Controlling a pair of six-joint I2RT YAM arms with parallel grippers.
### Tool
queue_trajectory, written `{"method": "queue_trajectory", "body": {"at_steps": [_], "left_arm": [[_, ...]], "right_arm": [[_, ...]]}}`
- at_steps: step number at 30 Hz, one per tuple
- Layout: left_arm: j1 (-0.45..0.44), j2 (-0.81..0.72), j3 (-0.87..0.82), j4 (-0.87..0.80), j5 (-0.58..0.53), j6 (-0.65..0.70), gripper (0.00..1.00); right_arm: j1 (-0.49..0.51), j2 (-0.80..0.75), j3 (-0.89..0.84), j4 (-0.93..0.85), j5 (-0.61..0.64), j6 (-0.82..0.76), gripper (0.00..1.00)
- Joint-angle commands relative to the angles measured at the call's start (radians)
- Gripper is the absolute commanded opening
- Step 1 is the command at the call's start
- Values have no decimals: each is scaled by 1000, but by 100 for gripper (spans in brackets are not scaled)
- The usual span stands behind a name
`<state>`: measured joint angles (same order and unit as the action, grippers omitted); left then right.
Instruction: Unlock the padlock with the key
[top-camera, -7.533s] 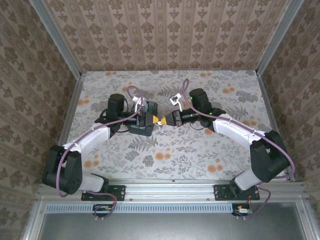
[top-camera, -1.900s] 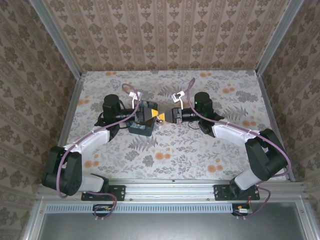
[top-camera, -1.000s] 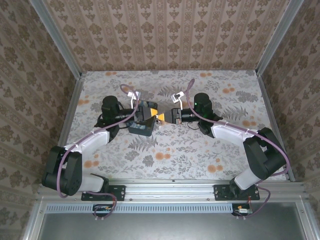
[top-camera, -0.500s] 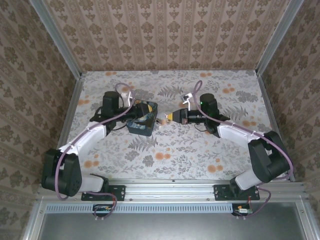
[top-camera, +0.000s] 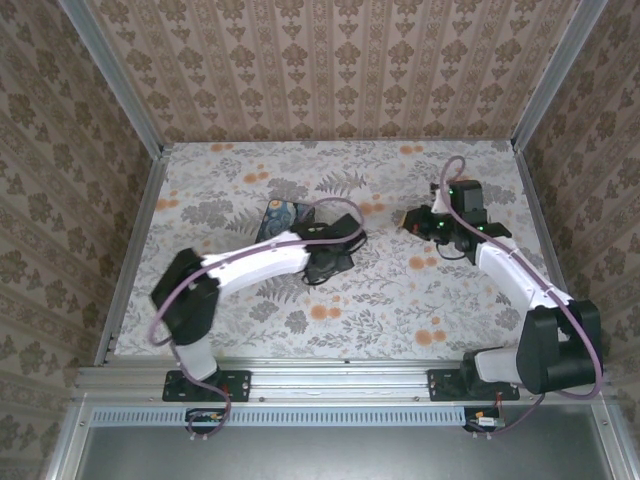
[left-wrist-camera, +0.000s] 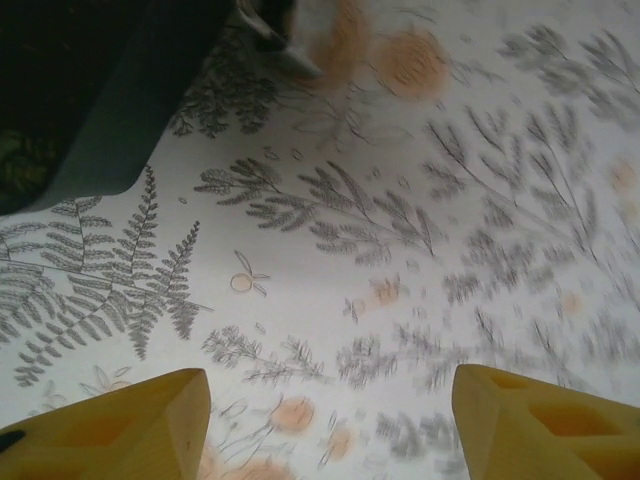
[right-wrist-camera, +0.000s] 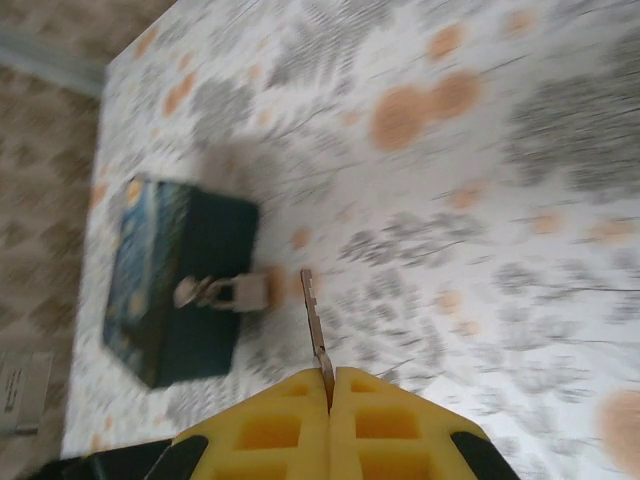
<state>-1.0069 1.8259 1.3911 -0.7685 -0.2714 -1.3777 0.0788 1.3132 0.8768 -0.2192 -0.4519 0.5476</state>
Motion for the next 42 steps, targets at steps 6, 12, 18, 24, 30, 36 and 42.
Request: {"method": "queue_trajectory", "body": {"at_steps": [6, 12, 18, 24, 30, 36, 42], "left_arm": [[-1, 336, 349, -302, -269, -573, 61], [68, 461, 504, -340, -302, -574, 62], [120, 511, 552, -367, -299, -576, 67], [154, 524, 530, -327, -267, -574, 69], [175, 548, 548, -331, -245, -577, 56], [188, 544, 515, -306, -215, -568, 51], [194, 543, 505, -271, -198, -538, 40]], "right_arm": [[-56, -72, -22, -39, 177, 33, 0], [-77, -97, -38, -25, 133, 38, 0], [-76, -94, -52, 4, 52, 46, 0], [-74, -63, -44, 20, 12, 41, 0], [-71, -30, -32, 27, -24, 33, 0], [-67, -30, -23, 12, -50, 17, 0], [-65, -27, -24, 4, -57, 6, 0]]}}
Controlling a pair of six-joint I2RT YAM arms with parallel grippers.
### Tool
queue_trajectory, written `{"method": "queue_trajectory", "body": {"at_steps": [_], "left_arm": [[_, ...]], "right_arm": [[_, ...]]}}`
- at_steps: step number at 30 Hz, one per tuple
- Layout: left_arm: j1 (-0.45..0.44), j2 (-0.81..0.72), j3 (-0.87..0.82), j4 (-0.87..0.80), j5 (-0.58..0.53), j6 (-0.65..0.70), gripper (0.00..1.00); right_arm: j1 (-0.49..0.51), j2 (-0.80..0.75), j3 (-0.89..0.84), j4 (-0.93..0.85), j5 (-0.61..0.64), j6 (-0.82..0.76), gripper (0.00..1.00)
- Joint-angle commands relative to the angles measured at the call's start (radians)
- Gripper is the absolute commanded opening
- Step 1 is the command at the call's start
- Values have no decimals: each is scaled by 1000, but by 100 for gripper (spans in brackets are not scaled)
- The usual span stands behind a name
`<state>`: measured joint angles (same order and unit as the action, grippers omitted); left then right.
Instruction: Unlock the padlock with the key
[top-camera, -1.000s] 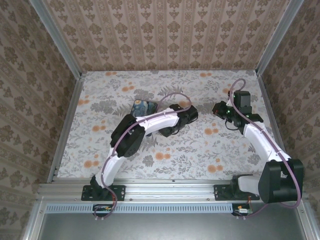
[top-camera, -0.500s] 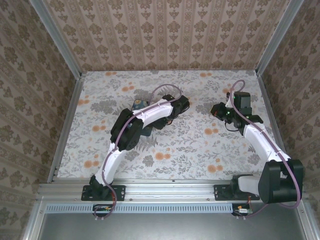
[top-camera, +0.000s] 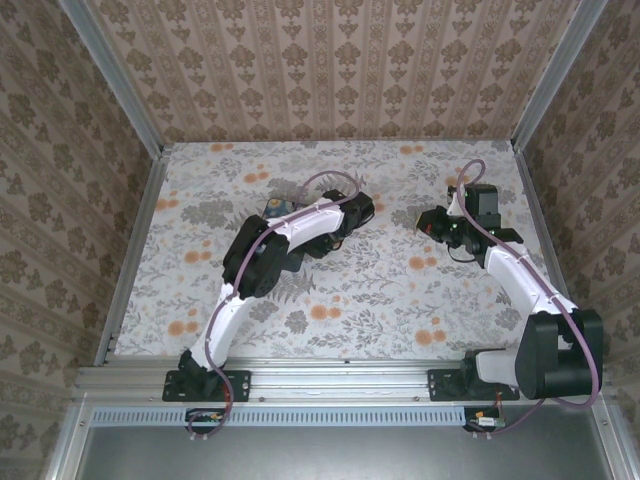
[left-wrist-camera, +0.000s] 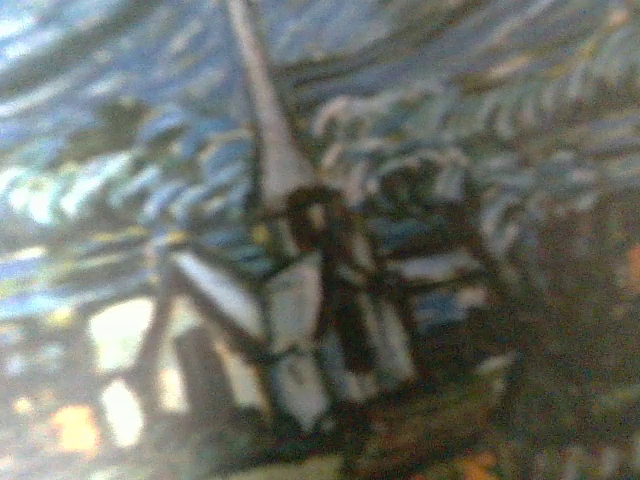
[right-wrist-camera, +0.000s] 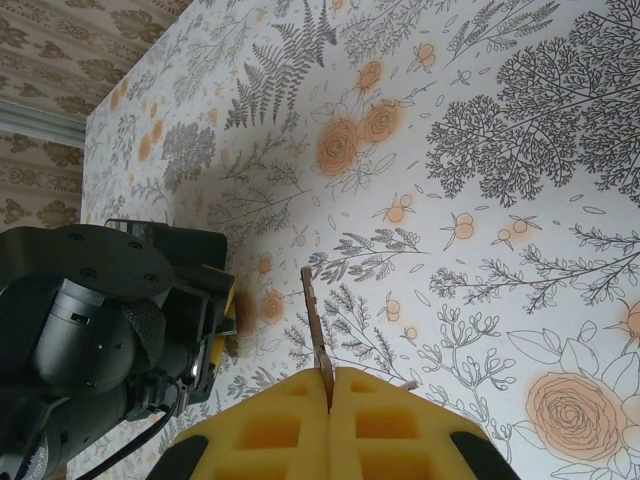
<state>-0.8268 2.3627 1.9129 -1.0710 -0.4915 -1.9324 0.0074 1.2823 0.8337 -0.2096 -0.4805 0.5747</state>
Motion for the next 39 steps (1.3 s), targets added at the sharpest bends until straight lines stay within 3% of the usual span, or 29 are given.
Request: {"method": "queue_trajectory", "body": {"at_steps": [1, 8, 15, 21, 28, 33, 39], "left_arm": [[14, 3, -18, 34, 25, 19, 36], [29, -90, -123, 158, 89, 154, 17], [95, -279, -323, 414, 350, 433, 7], [174, -430, -493, 641, 670, 570, 2], [231, -572, -577, 725, 862, 652, 0], [266, -620, -619, 717, 901, 733, 0], [305, -646, -701, 857, 984, 735, 0]], "right_arm": [[7, 4, 17, -10, -32, -22, 0], [8, -26, 18, -74, -71, -79, 0], [51, -78, -9, -119, -120, -101, 0], [188, -111, -36, -97, -194, -79, 0], [299, -105, -111, 107, -276, 47, 0], [315, -14, -82, 146, -251, 76, 0], [327, 41, -32, 161, -262, 90, 0]]}}
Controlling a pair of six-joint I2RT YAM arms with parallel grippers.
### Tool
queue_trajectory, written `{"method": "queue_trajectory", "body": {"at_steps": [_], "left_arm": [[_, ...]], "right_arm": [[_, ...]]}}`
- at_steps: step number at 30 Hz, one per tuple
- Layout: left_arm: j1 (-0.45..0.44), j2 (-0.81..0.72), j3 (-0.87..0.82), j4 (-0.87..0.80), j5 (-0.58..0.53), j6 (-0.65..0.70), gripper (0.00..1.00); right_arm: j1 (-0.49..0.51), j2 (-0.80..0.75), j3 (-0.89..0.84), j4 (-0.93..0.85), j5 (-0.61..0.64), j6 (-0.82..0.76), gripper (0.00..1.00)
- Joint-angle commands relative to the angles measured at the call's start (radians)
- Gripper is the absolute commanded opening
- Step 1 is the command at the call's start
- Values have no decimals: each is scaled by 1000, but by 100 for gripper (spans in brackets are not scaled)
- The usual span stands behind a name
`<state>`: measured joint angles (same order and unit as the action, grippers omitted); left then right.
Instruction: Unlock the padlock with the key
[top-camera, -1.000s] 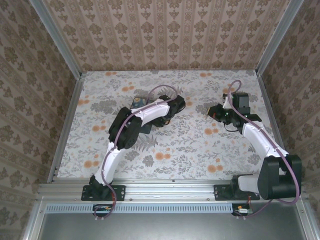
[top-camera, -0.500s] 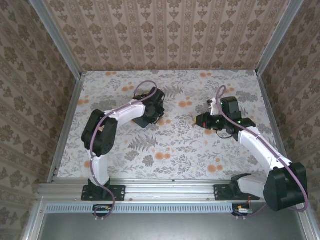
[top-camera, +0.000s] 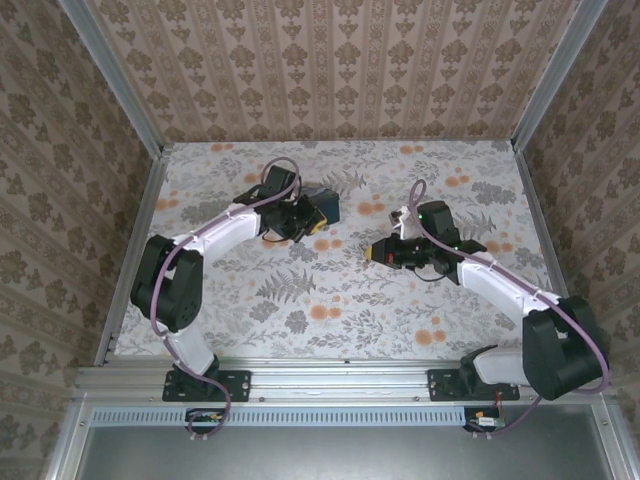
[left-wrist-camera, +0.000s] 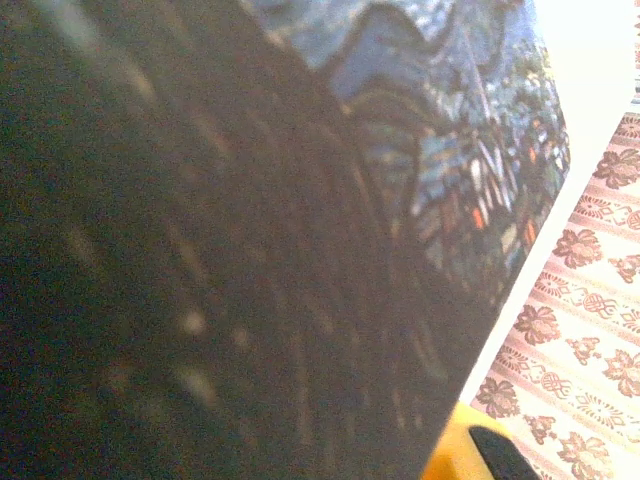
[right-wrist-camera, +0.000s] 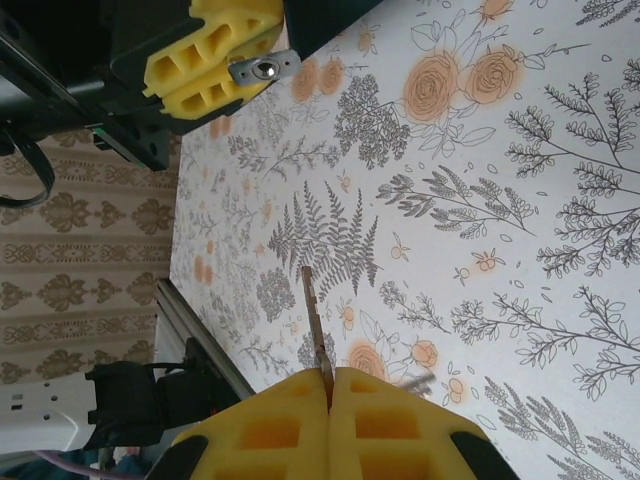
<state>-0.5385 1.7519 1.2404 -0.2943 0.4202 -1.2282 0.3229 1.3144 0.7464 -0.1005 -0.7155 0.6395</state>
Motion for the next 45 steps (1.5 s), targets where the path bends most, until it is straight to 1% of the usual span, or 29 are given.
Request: {"method": "queue_trajectory", "body": {"at_steps": [1, 2, 5, 8, 10, 11, 13, 16, 19, 21, 24, 28, 34, 39, 42, 45], "left_arm": [[19, -39, -39, 119, 91, 23, 0], [20, -41, -48, 152, 109, 12, 0], [21, -49, -81, 293, 172, -33, 0], [21, -51, -107, 409, 211, -54, 0], [23, -55, -117, 459, 215, -60, 0], [23, -56, -122, 478, 246, -66, 0], [26, -60, -143, 534, 257, -88, 0], [34, -65, -181, 647, 282, -136, 0], [35, -78, -209, 722, 295, -168, 0], [37, -91, -234, 751, 288, -183, 0], [40, -96, -284, 857, 271, -242, 0], [37, -83, -331, 1001, 258, -318, 0], [35, -90, -347, 1032, 258, -313, 0], [34, -95, -355, 1049, 283, -290, 0], [36, -96, -361, 1061, 315, -261, 0], [38, -94, -380, 1095, 329, -261, 0]], "right_arm": [[19, 15, 63, 67, -33, 41, 0], [28, 23, 65, 96, -39, 63, 0], [50, 48, 57, 247, -48, 208, 0], [64, 71, 55, 364, -24, 364, 0], [75, 103, 44, 421, 8, 453, 0], [78, 109, 40, 452, 19, 494, 0], [81, 125, 40, 493, 39, 552, 0], [81, 152, 54, 514, 55, 592, 0], [81, 170, 43, 608, 74, 675, 0], [89, 165, 32, 638, 108, 729, 0], [113, 137, -2, 640, 174, 792, 0], [152, 118, -33, 648, 211, 834, 0], [165, 153, -55, 718, 185, 844, 0], [161, 168, -86, 786, 166, 850, 0], [151, 189, -94, 862, 138, 860, 0], [137, 217, -95, 938, 121, 881, 0]]}}
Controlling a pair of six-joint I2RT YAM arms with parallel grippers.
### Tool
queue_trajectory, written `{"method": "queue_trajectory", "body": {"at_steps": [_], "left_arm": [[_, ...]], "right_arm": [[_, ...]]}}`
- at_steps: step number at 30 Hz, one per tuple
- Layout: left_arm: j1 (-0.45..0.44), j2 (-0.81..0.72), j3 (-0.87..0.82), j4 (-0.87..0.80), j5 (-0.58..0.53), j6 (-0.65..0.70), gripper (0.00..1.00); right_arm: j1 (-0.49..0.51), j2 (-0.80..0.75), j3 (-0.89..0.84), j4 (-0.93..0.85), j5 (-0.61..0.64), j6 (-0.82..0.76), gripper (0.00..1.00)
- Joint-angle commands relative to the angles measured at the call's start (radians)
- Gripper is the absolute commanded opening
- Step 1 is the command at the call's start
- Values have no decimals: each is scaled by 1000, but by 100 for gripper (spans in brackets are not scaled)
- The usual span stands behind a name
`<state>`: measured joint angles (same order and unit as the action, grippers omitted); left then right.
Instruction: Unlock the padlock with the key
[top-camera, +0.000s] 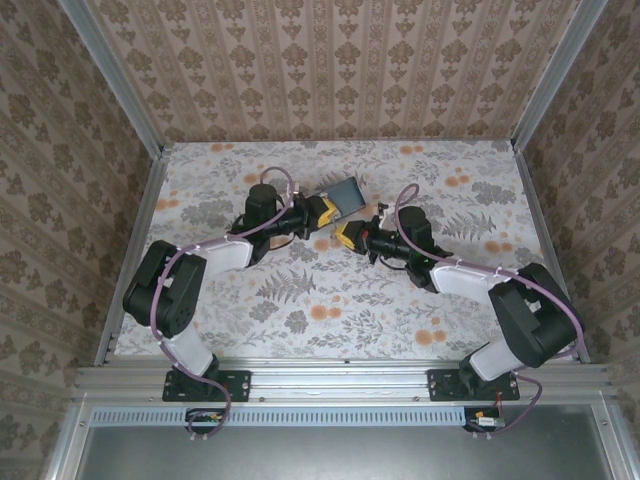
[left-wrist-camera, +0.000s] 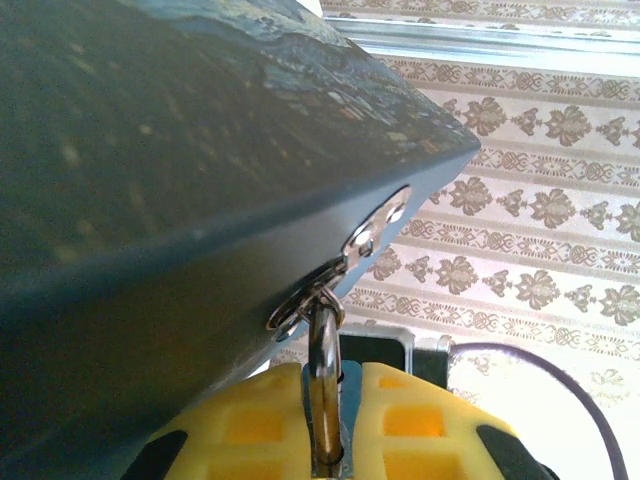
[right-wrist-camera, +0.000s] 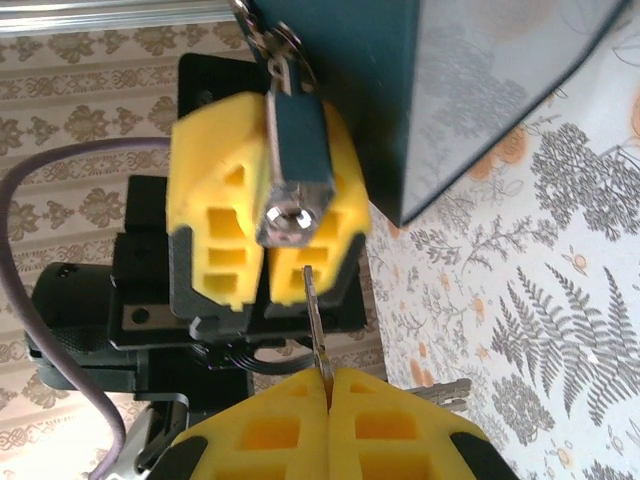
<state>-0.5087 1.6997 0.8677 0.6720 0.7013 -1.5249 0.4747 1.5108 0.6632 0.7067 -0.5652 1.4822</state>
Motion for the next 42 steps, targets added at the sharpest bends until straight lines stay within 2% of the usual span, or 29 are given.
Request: {"method": "queue_trajectory", "body": {"at_steps": [1, 7, 21, 42], "left_arm": [[8, -39, -13, 143, 49, 34, 0], [11, -41, -30, 182, 40, 16, 0], [10, -13, -41, 266, 51, -16, 0], [10, 2, -43, 305, 51, -26, 0]], "right_arm": [[-21, 28, -15, 154, -33, 48, 0], [-50, 34, -33, 181, -42, 61, 0], [-44, 40, -39, 234, -77, 72, 0], [-36, 9, -45, 213, -91, 54, 0]]}}
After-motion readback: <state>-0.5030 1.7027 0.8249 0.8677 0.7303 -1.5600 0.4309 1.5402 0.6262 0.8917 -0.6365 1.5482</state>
